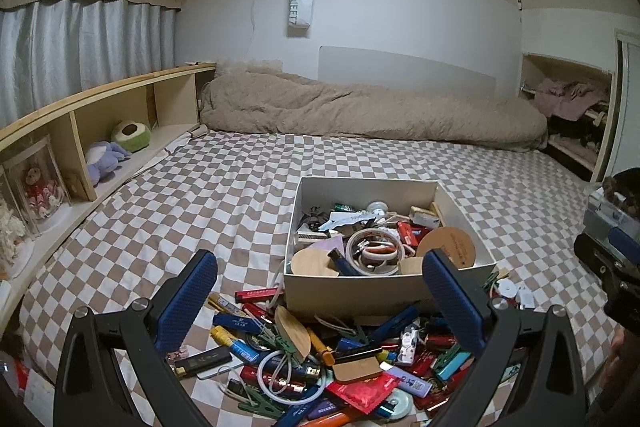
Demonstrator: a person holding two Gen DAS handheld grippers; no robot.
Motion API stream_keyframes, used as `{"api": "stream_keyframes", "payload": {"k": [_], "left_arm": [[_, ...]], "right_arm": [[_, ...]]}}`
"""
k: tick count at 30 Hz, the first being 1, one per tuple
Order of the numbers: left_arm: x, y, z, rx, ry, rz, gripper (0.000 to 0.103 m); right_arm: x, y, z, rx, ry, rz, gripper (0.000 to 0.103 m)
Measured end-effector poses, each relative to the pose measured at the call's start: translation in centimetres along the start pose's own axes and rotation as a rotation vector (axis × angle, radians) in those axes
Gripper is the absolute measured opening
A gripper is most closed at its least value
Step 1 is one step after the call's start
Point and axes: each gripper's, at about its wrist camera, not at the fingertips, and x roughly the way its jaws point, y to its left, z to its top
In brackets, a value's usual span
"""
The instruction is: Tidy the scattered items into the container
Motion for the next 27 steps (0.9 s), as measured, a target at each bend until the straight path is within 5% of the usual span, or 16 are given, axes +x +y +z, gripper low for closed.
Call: {"api": "stream_keyframes", "payload": {"k": [16,27], "left_arm": [[1.0,0.1,-1.1,0.002,0.049,-0.005,0.103],[0.9,0.0,-1.6,0.001,0.059,-0.003,0.103]], "right_arm": [[1.9,2.7,-6.7,-0.021,0.124,0.031,0.103],[1.4,4.0,-12.2,-0.009,0.085,-0.077,0.103]]}}
